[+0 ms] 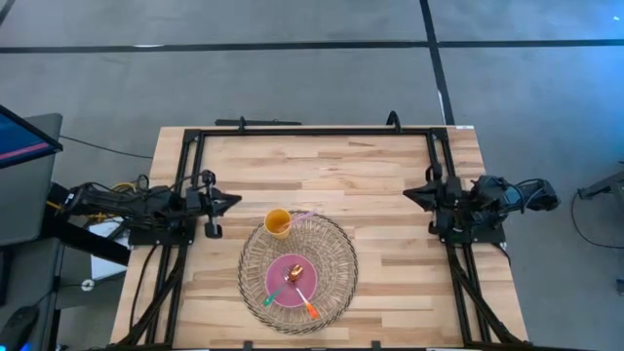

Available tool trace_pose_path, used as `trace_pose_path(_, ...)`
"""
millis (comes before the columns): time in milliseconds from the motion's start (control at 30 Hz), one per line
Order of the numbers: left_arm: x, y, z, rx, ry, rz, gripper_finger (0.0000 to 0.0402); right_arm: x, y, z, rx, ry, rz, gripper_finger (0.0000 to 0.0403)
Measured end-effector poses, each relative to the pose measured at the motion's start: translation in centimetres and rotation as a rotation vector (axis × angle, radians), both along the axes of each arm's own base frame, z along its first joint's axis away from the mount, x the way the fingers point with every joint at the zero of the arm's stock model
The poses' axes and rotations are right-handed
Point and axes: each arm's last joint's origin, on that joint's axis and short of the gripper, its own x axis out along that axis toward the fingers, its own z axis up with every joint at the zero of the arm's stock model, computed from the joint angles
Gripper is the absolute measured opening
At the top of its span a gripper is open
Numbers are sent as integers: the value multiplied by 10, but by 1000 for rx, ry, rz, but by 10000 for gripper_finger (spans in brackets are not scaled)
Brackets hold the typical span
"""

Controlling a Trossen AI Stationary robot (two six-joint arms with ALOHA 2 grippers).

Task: Pick & Place Utensil
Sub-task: Return to Home Position

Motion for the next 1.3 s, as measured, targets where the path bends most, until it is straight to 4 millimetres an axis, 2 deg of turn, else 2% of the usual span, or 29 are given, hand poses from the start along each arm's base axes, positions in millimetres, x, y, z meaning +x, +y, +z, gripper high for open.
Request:
trace_pose_path(167, 2, 0, -8, -2, -2, 0, 17, 3, 1, -5, 33, -6, 15, 0)
trace_pose_path(367, 2, 0, -8, -4, -11, -1, 17, 13, 4, -36, 41, -48, 26, 0)
trace_pose_path(467, 2, 0, -8, -5, -11, -1, 17, 16, 4, -45, 47, -67, 27, 0)
trace_pose_path(1300, 2, 0, -7, -2, -13, 0, 17, 17, 5, -54, 7, 19, 23, 0)
